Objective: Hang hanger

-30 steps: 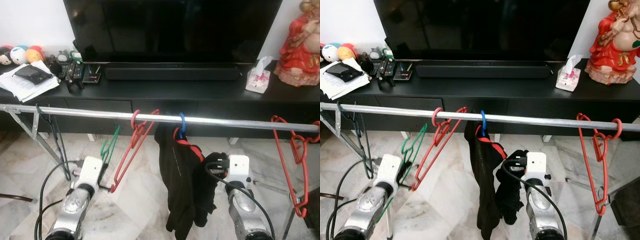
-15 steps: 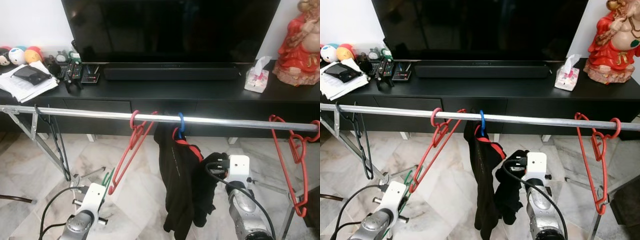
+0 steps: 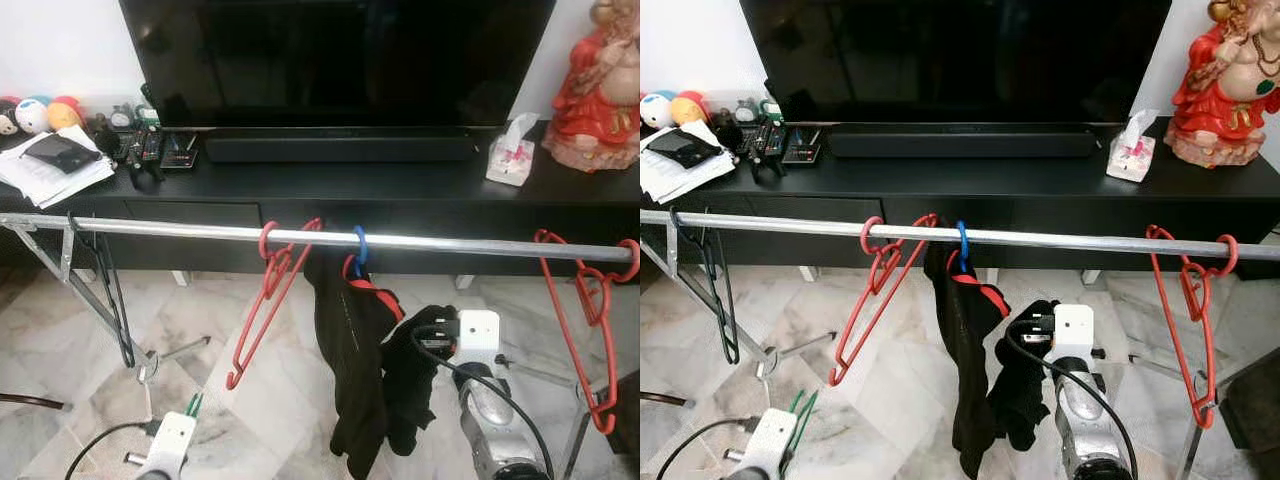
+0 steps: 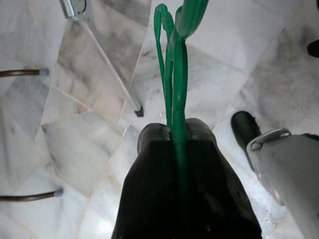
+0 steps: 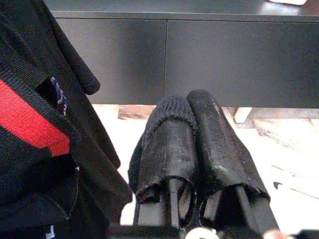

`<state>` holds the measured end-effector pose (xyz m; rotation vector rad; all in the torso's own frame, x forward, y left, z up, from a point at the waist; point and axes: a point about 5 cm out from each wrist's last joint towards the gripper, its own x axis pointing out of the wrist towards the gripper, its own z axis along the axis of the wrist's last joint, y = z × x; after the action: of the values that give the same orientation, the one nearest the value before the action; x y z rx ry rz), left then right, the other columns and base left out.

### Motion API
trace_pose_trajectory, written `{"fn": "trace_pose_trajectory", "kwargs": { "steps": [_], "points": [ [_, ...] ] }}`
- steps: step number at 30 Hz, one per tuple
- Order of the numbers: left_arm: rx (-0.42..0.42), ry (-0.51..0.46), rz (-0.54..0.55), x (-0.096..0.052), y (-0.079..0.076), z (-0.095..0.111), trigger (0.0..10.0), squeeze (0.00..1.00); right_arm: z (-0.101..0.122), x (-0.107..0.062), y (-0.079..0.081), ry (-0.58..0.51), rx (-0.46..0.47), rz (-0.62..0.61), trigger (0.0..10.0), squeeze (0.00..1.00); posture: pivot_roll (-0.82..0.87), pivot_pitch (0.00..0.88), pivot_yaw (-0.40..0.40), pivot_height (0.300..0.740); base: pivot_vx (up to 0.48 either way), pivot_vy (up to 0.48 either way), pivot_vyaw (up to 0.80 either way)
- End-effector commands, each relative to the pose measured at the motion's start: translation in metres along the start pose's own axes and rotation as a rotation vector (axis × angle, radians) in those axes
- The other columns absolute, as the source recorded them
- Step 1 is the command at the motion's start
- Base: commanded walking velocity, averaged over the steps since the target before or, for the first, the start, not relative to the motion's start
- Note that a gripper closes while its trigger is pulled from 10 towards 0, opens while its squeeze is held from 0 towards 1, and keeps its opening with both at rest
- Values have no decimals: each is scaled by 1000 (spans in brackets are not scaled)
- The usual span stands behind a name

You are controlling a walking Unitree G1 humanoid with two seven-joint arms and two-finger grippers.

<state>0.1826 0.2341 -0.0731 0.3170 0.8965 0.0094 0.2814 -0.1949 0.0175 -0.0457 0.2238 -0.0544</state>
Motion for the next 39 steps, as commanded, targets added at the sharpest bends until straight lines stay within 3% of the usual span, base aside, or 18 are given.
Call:
{"fn": "trace_pose_trajectory", "kwargs": {
  "steps": [1,16,39],
  "points": [
    [-4,42,12,-2,3,-10,10000,0,6,2,1,-36,-12,2,10000,0,-175,0,27,740,0,0,0],
    [-2,30,-29,0,-12,-4,10000,0,11,4,-2,-54,-11,-8,10000,0,-182,0,26,740,-84,0,0],
    [-12,54,-42,-2,-20,-10,10000,0,12,5,2,-56,2,0,10000,0,-175,12,23,740,-268,0,-129]
  ]
}}
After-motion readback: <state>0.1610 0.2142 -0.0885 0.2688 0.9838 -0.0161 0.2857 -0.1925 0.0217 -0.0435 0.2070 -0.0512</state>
